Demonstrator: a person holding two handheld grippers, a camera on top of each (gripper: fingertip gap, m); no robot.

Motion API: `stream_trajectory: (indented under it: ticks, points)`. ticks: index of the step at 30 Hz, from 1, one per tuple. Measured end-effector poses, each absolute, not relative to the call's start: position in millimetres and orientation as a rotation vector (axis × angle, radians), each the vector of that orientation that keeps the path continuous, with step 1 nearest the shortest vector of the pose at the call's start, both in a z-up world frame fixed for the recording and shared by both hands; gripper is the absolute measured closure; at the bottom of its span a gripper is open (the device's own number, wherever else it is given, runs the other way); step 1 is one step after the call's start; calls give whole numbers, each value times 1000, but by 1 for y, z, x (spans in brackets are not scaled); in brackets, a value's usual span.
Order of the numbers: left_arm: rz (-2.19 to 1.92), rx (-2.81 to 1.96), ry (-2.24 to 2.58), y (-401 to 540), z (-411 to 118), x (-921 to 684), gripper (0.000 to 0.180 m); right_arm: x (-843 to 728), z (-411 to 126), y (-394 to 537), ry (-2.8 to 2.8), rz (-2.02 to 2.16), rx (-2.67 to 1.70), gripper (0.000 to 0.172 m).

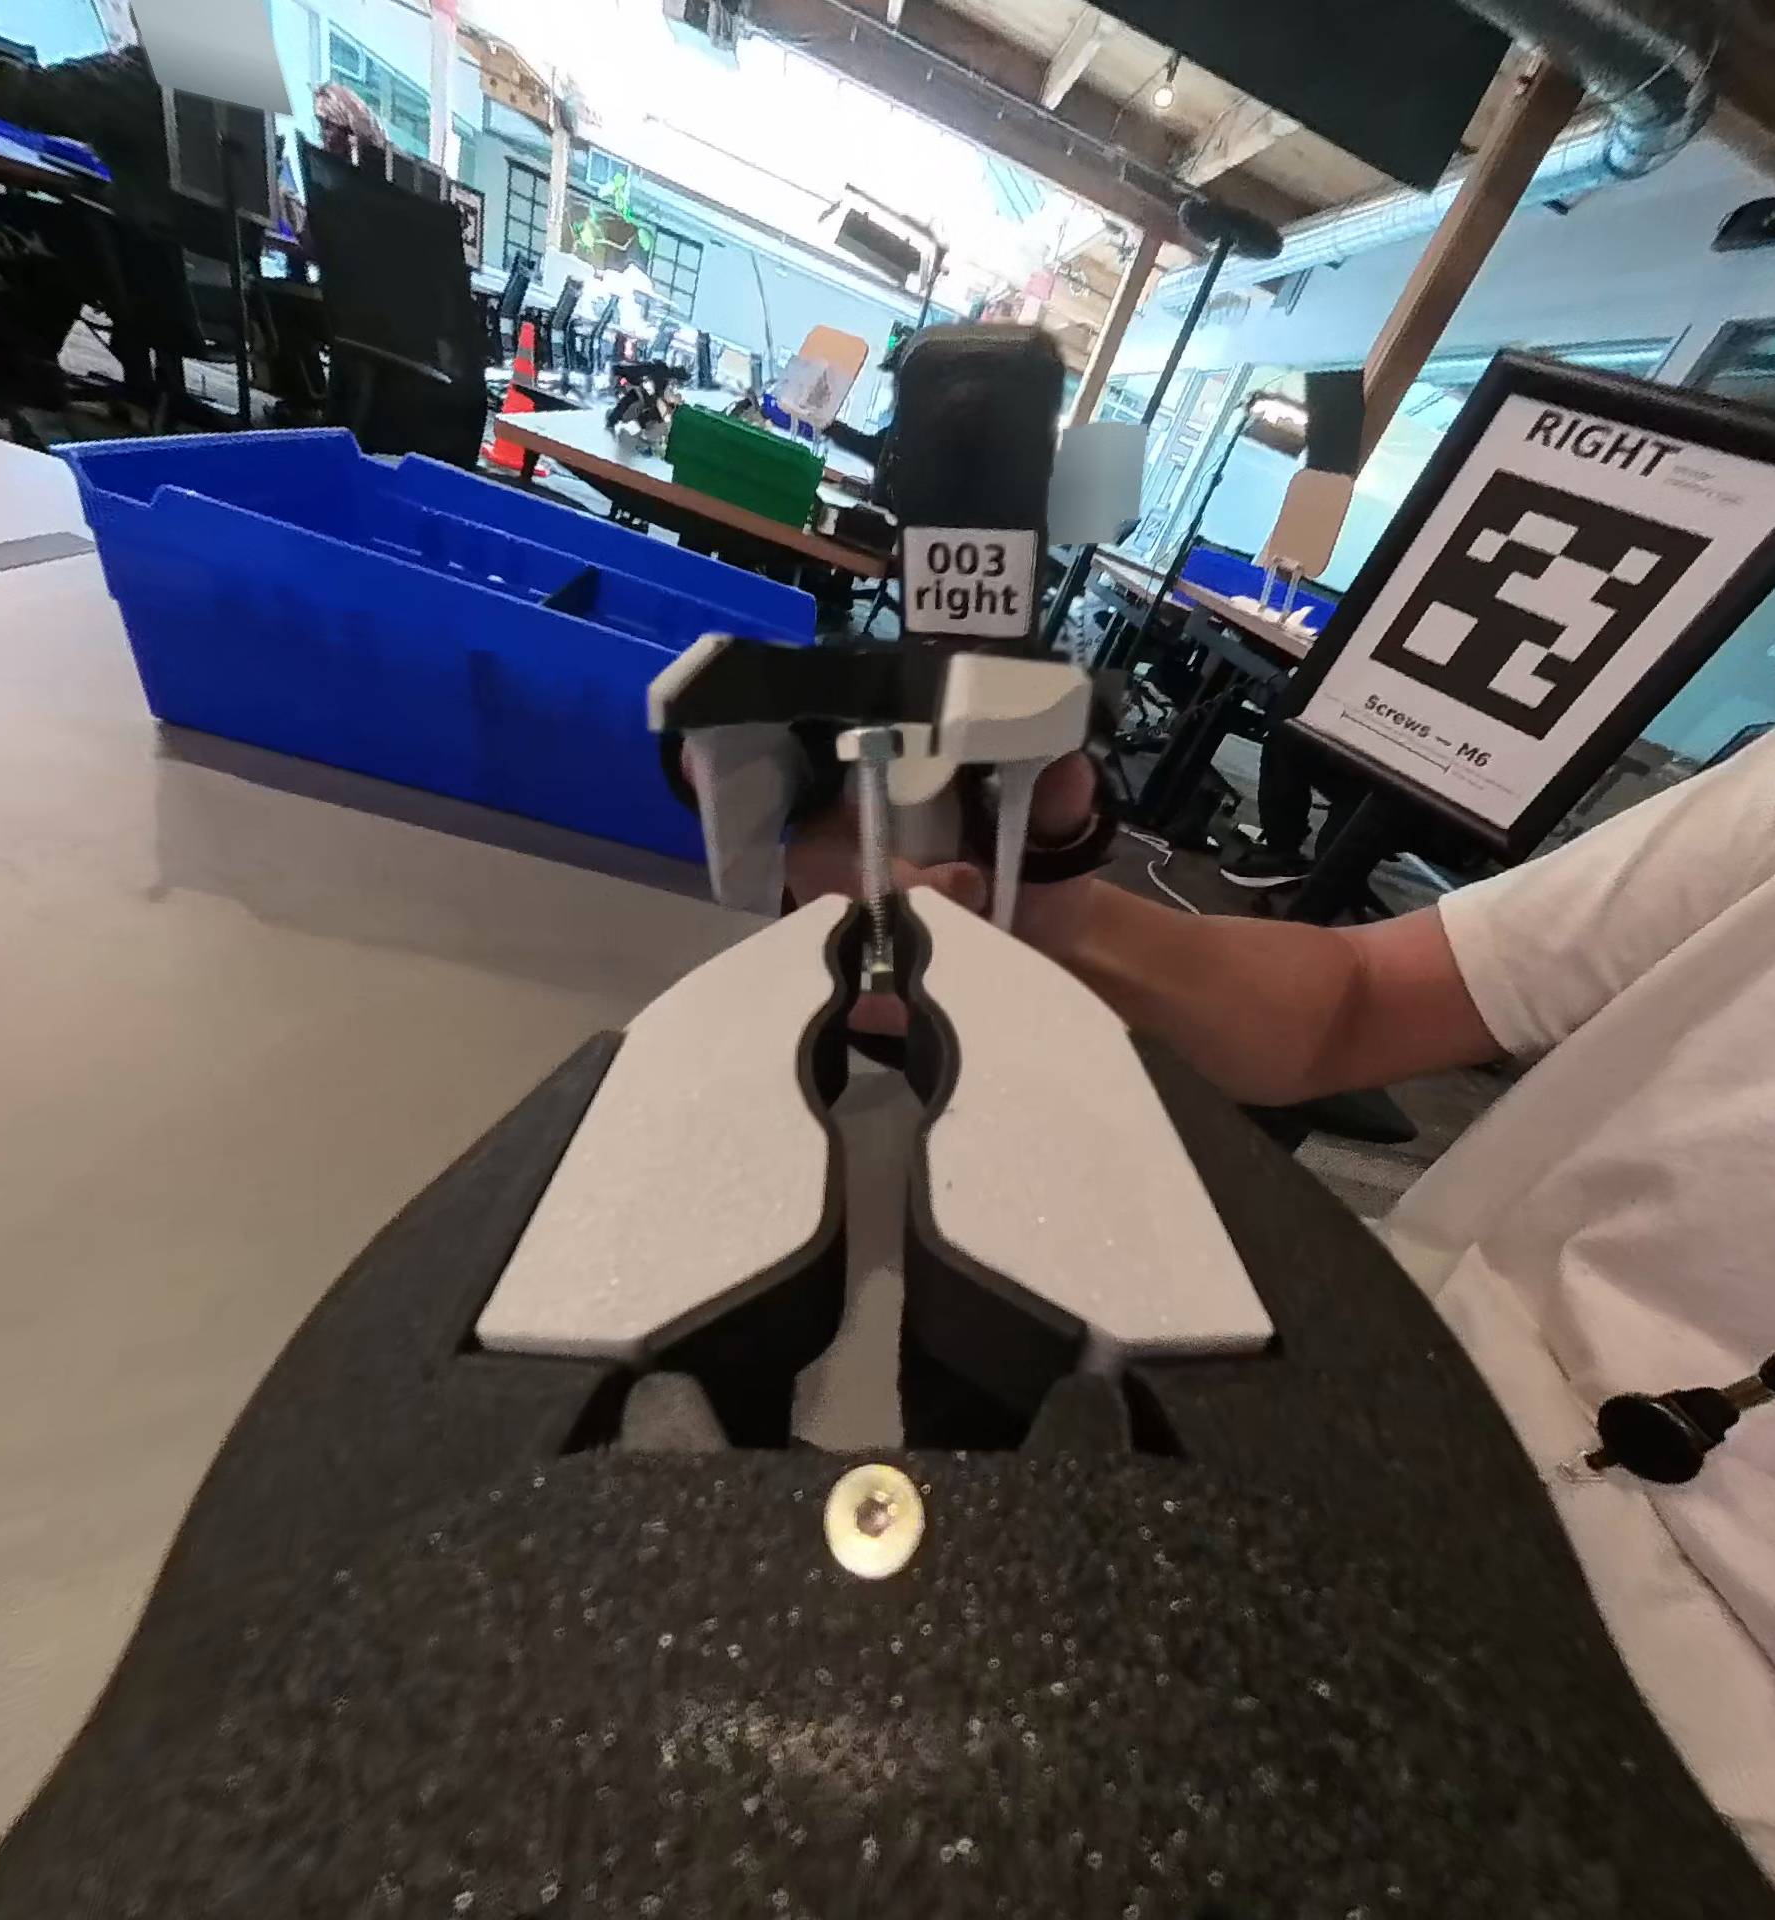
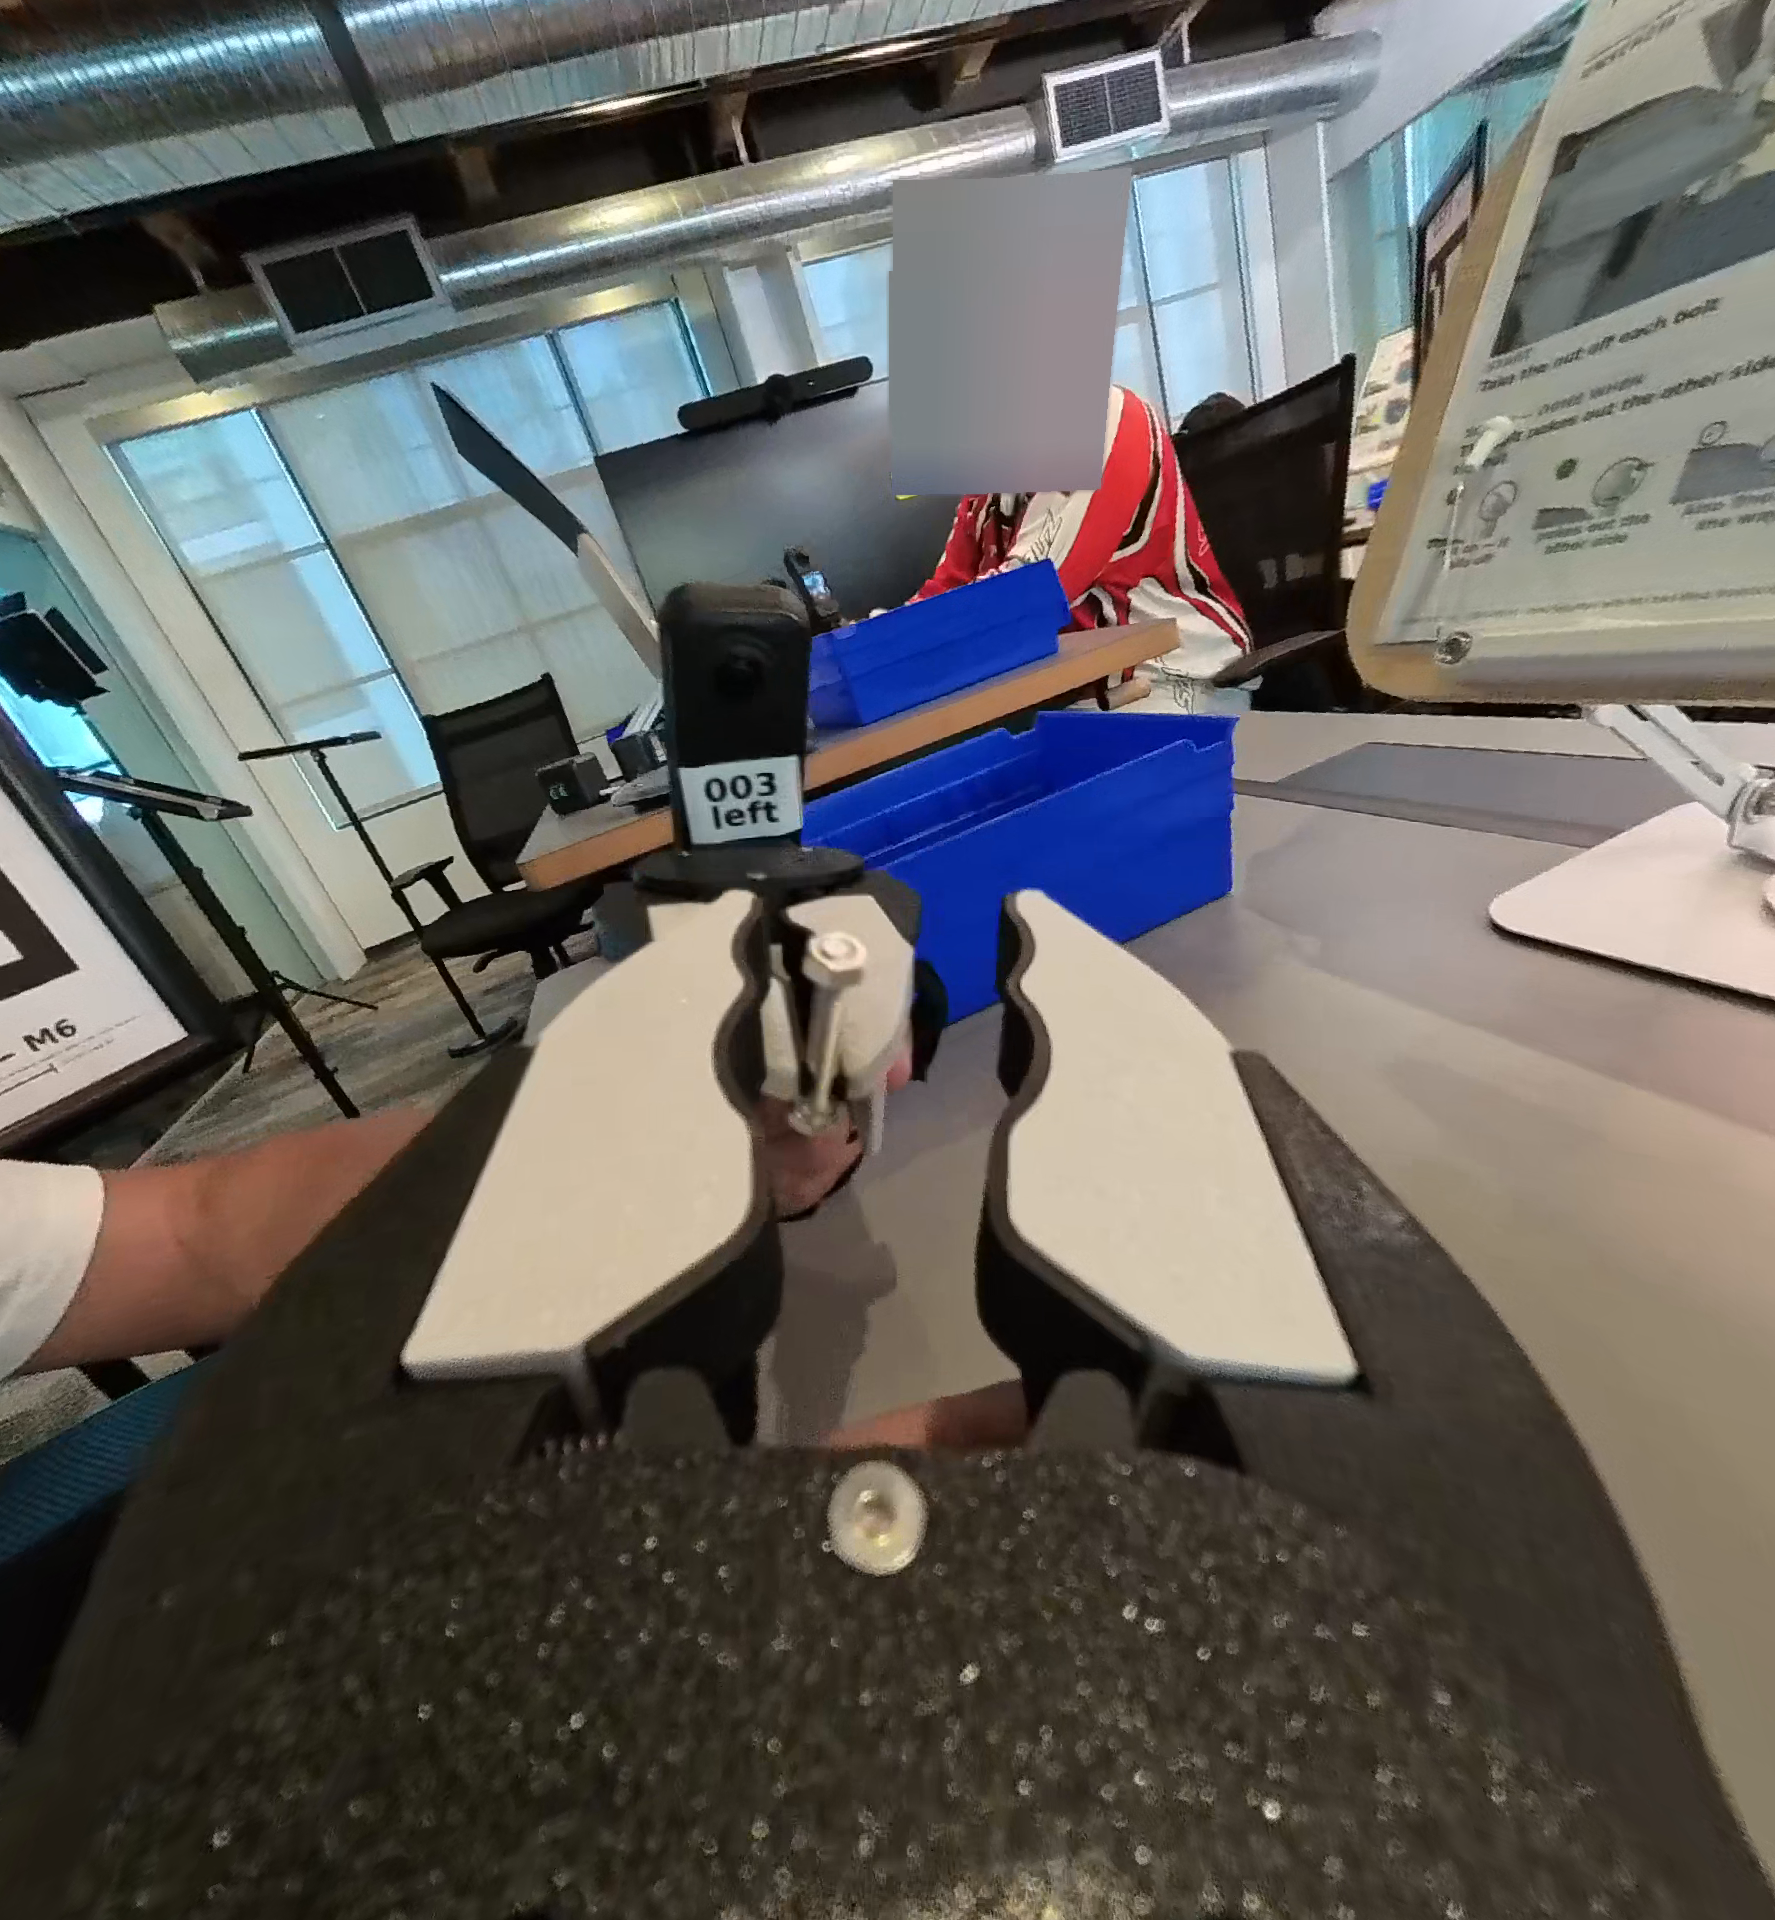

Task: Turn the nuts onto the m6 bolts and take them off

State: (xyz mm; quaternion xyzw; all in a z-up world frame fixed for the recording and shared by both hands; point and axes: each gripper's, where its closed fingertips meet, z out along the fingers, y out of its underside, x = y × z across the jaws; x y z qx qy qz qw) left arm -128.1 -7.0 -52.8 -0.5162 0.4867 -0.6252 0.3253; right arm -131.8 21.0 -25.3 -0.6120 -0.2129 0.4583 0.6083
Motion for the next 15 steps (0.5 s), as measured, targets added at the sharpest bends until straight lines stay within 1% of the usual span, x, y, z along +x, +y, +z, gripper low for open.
stream_trajectory:
  ticks: [3,4,5,11,15]
  points:
    - [-1652,-1342,1237,-2,-47,-132,176,-120,-33,26,-453,1074,-1430,128]
    - [-1672,-1334,1226,-1,-44,-135,176,-115,-36,29,-435,1069,-1442,131]
    - [-1682,-1330,1212,0,-42,-136,176,-112,-37,30,-425,1065,-1442,130]
    - [-1638,-1352,1276,-6,-52,-130,176,-130,-23,20,-486,1070,-1407,130]
    - [-1668,-1337,1240,-3,-46,-133,176,-118,-30,25,-455,1065,-1425,130]
